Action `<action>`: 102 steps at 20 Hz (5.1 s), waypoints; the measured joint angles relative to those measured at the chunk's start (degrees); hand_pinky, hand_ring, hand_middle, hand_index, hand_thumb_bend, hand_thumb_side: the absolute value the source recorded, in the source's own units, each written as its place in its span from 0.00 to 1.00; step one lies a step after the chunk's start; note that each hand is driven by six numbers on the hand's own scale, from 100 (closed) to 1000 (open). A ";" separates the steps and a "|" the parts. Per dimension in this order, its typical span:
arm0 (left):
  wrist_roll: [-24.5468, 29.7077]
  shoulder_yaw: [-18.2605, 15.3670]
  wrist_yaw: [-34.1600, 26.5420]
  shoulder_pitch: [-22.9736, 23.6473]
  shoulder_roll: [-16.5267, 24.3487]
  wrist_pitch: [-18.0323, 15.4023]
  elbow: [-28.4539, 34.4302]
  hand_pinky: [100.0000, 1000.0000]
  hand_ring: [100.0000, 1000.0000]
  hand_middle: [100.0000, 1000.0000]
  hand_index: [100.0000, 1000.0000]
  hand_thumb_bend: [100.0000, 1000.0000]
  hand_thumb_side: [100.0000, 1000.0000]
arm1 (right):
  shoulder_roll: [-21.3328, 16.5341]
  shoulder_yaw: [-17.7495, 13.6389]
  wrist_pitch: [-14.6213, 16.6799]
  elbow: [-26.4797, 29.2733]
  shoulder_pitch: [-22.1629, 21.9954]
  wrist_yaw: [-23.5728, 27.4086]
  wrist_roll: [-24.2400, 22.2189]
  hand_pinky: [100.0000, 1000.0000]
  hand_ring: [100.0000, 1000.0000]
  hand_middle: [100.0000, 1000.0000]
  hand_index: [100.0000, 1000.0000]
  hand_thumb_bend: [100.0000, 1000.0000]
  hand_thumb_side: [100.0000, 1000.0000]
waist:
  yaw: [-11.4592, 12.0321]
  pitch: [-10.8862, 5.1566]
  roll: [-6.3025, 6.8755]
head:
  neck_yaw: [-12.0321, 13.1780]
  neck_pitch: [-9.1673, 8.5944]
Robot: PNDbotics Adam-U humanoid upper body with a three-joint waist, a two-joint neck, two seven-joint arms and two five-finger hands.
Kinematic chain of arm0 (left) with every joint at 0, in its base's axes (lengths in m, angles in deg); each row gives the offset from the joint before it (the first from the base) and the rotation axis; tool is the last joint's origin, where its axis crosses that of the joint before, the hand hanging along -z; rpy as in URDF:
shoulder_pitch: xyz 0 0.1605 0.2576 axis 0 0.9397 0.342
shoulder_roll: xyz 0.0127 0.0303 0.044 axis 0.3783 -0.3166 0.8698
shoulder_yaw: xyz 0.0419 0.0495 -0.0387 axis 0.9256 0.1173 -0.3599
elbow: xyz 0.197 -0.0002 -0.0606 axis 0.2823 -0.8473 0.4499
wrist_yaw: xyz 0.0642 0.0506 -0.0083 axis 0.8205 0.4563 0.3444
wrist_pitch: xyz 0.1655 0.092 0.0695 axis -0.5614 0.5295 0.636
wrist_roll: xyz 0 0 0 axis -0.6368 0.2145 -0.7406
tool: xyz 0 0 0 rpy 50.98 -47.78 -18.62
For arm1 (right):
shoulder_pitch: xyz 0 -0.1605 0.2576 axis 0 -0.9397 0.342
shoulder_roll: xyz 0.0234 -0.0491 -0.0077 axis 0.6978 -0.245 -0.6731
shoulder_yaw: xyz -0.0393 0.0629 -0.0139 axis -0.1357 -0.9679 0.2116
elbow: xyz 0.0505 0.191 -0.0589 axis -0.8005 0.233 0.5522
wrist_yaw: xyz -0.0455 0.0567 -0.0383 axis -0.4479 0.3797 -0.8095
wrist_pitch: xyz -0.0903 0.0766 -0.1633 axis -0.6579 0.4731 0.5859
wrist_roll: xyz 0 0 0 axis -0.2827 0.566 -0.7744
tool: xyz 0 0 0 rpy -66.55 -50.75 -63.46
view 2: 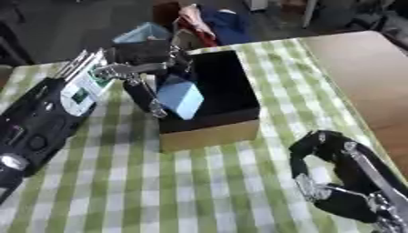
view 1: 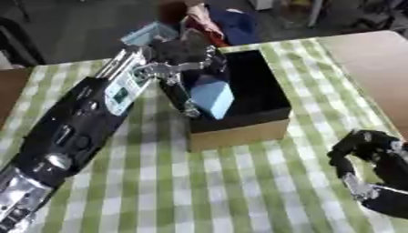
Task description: Pick up objects on the table and place them in the box.
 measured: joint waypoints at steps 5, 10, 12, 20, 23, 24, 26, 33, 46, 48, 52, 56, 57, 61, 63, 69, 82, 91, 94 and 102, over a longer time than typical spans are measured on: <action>0.09 -0.16 -1.52 0.01 0.25 0.41 1.41 0.67 0.54 0.56 0.79 0.72 0.17 | 0.00 -0.03 0.01 0.00 -0.11 0.00 0.01 0.63 0.48 0.47 0.60 0.00 0.00 | 0.41 0.00 -0.06 | -0.28 0.00; -0.76 -2.01 -4.29 0.05 2.11 2.44 4.08 0.65 0.50 0.52 0.75 0.66 0.10 | 0.01 -0.15 0.09 0.00 -0.51 0.00 0.17 0.63 0.48 0.47 0.60 0.00 0.00 | 1.70 -0.30 -0.75 | -0.82 0.00; -1.64 -3.38 -5.54 0.20 3.97 3.91 5.32 0.65 0.49 0.51 0.75 0.66 0.09 | 0.01 -0.36 0.06 -0.01 -0.92 0.00 0.27 0.63 0.48 0.47 0.60 0.00 0.00 | 2.46 -0.65 -0.99 | -1.11 0.01; -5.44 -9.25 -4.14 3.55 11.26 9.98 3.40 0.63 0.47 0.48 0.72 0.63 0.04 | 0.01 -0.80 0.24 -0.06 -1.80 -0.07 0.85 0.63 0.48 0.47 0.60 0.00 0.00 | 4.66 -0.96 -1.10 | -2.51 0.07; -6.60 -10.77 -1.48 4.80 12.53 11.02 -0.67 0.63 0.47 0.48 0.71 0.62 0.04 | 0.01 -0.97 0.27 -0.07 -1.82 -0.07 1.01 0.63 0.48 0.47 0.60 0.00 0.00 | 4.95 -0.96 -1.40 | -2.91 0.07; -6.99 -11.20 -0.45 5.17 12.79 11.20 -2.07 0.63 0.47 0.48 0.71 0.62 0.04 | 0.01 -1.05 0.28 -0.07 -1.83 -0.07 1.03 0.63 0.48 0.47 0.60 0.00 0.00 | 4.99 -0.95 -1.47 | -2.95 0.07; -7.82 -12.00 1.47 5.64 13.15 11.47 -4.83 0.62 0.47 0.48 0.70 0.62 0.04 | 0.01 -1.09 0.28 -0.07 -1.84 -0.07 1.04 0.63 0.48 0.47 0.60 0.00 0.00 | 5.01 -0.94 -1.50 | -2.97 0.07; -11.58 -14.18 7.84 6.11 13.16 12.37 -13.35 0.61 0.46 0.47 0.69 0.61 0.02 | 0.01 -1.08 0.28 -0.08 -1.84 -0.07 1.03 0.63 0.48 0.47 0.60 0.00 0.00 | 4.89 -0.71 -1.74 | -2.98 0.07; -17.21 -16.00 14.83 6.64 13.16 13.61 -20.02 0.60 0.45 0.45 0.68 0.60 0.00 | 0.01 -1.08 0.28 -0.08 -1.77 -0.07 1.03 0.63 0.48 0.47 0.60 0.00 0.00 | 4.64 1.10 -1.91 | -1.84 0.05; -17.70 -16.08 15.17 6.67 13.13 13.70 -20.30 0.59 0.44 0.44 0.68 0.59 0.00 | 0.01 -1.09 0.28 -0.08 -1.74 -0.07 1.04 0.63 0.48 0.47 0.60 0.00 0.00 | 4.40 1.65 -1.78 | -1.51 0.01; -19.32 -16.36 15.24 6.74 13.10 14.14 -20.53 0.58 0.42 0.42 0.66 0.57 0.00 | 0.01 -1.09 0.28 -0.07 -1.41 -0.07 1.04 0.63 0.48 0.47 0.60 0.00 0.00 | 3.68 2.68 -1.63 | -1.01 -0.04; -21.62 -16.40 15.53 6.74 13.06 14.93 -20.64 0.57 0.40 0.40 0.62 0.52 0.00 | 0.01 -1.10 0.28 -0.07 -1.23 -0.07 1.04 0.63 0.48 0.47 0.60 0.00 0.00 | 2.90 3.76 -1.39 | -0.69 -0.54; -22.23 -16.41 15.75 6.74 13.06 15.14 -20.72 0.56 0.39 0.39 0.61 0.50 0.00 | 0.01 -1.10 0.28 -0.06 -1.22 -0.07 1.04 0.63 0.48 0.47 0.60 0.00 0.00 | 2.75 3.97 -1.37 | -0.59 -0.57; -25.37 -16.56 16.42 6.75 12.95 16.01 -20.87 0.51 0.29 0.27 0.45 0.28 0.00 | 0.01 -1.10 0.28 -0.06 -0.82 -0.07 1.04 0.63 0.48 0.47 0.60 0.00 0.00 | 2.66 4.44 -1.37 | -0.41 -0.72; -27.26 -16.67 16.55 6.82 12.58 16.39 -20.88 0.48 0.27 0.24 0.42 0.24 0.00 | 0.01 -1.11 0.29 -0.06 -0.81 -0.07 1.04 0.63 0.48 0.47 0.60 0.00 0.00 | 2.66 4.51 -1.37 | -0.40 -0.77; -29.46 -16.61 14.60 6.91 11.99 16.25 -20.33 0.47 0.25 0.22 0.38 0.20 0.00 | 0.01 -1.11 0.29 -0.06 -0.81 -0.07 1.04 0.63 0.48 0.47 0.60 0.00 0.00 | 2.78 4.21 -1.35 | -0.39 -0.77; -21.08 -10.70 2.99 1.29 7.49 13.11 -5.27 0.49 0.27 0.24 0.40 0.19 0.00 | 0.01 -1.06 0.40 -0.07 -0.99 -0.07 0.78 0.64 0.48 0.47 0.60 0.00 0.00 | 1.56 2.06 -1.31 | 0.33 -0.77; -13.97 -4.55 2.79 -0.25 1.75 8.52 -0.39 0.54 0.36 0.33 0.50 0.40 0.00 | 0.05 -0.64 0.38 -0.37 -0.73 -0.06 0.08 0.64 0.48 0.47 0.60 0.00 0.00 | 0.41 1.96 -1.20 | 1.34 -1.07; -10.30 -2.71 3.75 -0.10 0.62 6.13 0.09 0.56 0.39 0.37 0.54 0.47 0.00 | 0.06 -0.52 0.32 -0.38 -0.72 -0.06 -0.01 0.64 0.48 0.47 0.60 0.00 0.00 | 0.28 1.96 -1.18 | 1.38 -1.17; -4.20 -1.12 5.00 0.86 -0.06 2.65 0.82 0.62 0.48 0.50 0.69 0.68 0.20 | 0.07 -0.49 0.32 -0.39 -0.71 -0.06 -0.02 0.64 0.48 0.47 0.60 0.00 0.00 | 0.50 1.96 -1.43 | 1.24 -1.55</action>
